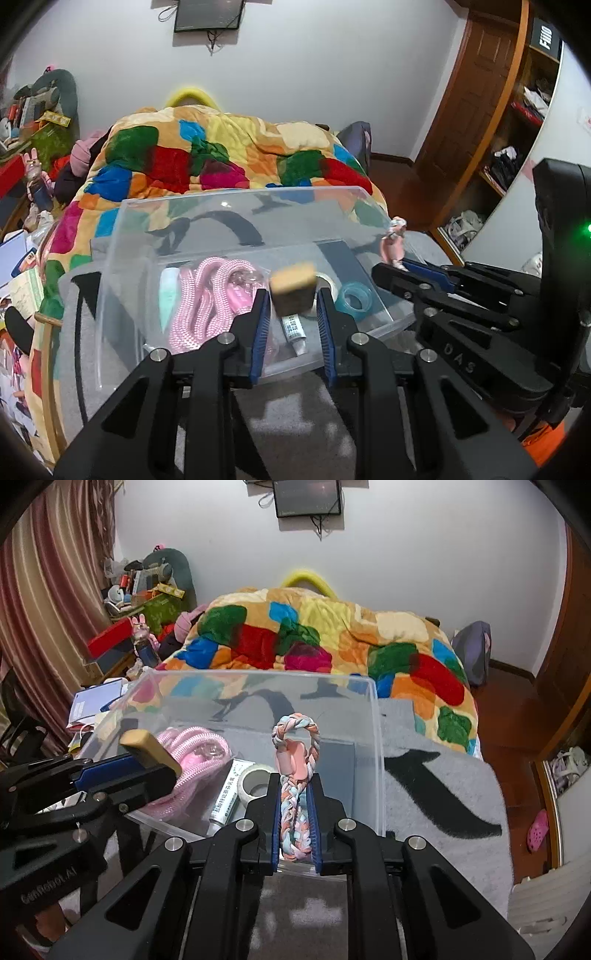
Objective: Organize objects
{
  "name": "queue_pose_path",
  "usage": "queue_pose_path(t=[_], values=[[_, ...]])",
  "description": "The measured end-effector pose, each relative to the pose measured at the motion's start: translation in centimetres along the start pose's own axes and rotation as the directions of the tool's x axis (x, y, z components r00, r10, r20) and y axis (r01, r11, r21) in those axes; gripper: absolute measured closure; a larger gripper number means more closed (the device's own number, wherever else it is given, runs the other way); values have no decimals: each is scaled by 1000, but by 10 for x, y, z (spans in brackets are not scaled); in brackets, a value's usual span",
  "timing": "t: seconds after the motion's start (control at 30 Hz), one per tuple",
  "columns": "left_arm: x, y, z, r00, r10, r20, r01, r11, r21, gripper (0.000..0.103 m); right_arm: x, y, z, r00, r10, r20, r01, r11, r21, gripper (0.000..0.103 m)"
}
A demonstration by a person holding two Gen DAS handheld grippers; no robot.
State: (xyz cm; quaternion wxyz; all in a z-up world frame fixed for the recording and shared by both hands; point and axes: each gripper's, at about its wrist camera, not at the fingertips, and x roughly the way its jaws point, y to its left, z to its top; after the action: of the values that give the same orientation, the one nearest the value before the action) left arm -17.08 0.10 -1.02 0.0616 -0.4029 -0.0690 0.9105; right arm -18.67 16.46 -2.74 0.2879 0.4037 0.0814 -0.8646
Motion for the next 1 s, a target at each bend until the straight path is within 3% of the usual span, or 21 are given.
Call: queue_pose_path(t=[0.07,0.17,0.4,0.5,0.6,0.83,1.0], values=[[0,-2,-1,1000,2,-2,-2,1000,14,71,0,1,-2,1000,11,-17,-11,1000,-5,81],[-6,-4,-3,1000,-1,10,1,1000,21,69,-7,4,-3,1000,19,0,-19,1000,-14,67],[-38,2,-12,998,-2,64,0,999,32,69,-41,13,-5,997,24,67,-21,998,-57,67],[-54,3,-19,996,-4,88,0,999,43,67,-58,17,-11,994,43,100,-38,998,-59,60],[-70,4,-29,992,9,124,-17,998,60,54,-72,21,-21,989,64,132,-56,997,-62,52],[-98,7,-54,982,37,187,-50,997,66,23,-97,33,-48,978,57,202,-43,996,-75,21],[-105,7,-72,979,40,198,-52,997,58,14,-100,36,-64,975,64,214,-53,997,-59,20]])
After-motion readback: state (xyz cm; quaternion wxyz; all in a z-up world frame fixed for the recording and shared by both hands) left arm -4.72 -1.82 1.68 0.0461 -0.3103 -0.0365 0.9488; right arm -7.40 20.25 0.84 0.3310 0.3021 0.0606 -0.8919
